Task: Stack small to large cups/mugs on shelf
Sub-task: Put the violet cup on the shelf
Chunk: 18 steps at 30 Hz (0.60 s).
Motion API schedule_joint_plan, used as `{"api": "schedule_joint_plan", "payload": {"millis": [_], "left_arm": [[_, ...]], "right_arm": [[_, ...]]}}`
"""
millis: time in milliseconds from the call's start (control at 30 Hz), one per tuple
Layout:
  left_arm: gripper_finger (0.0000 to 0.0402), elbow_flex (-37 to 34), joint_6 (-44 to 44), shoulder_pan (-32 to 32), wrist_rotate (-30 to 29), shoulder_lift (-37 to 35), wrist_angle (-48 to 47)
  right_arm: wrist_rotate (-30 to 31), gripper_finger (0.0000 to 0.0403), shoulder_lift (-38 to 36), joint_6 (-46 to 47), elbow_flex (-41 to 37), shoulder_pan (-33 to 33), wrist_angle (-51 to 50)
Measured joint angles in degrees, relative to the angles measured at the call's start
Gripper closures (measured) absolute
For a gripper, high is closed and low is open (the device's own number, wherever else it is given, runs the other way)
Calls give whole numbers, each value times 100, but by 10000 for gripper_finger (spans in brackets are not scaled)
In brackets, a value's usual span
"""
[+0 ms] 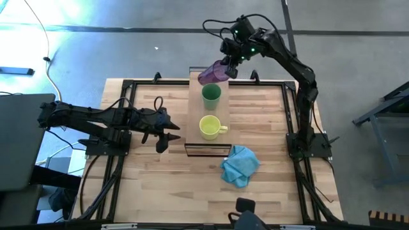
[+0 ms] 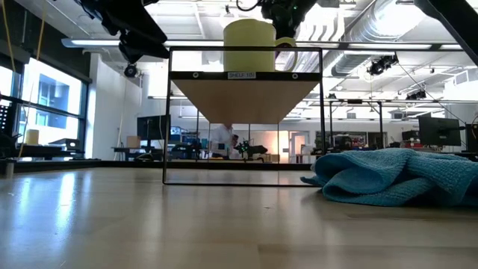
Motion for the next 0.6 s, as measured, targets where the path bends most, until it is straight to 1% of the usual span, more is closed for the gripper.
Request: {"api": "schedule_joint_plan", "payload": {"millis": [200, 600], "left_arm": [[218, 0, -2, 0, -56, 0, 1], [218, 0, -20, 0, -63, 1, -140]], "right_arm": [[-1, 403, 19, 8, 0, 0, -108], [43, 403, 316, 6, -2, 0, -162]]}}
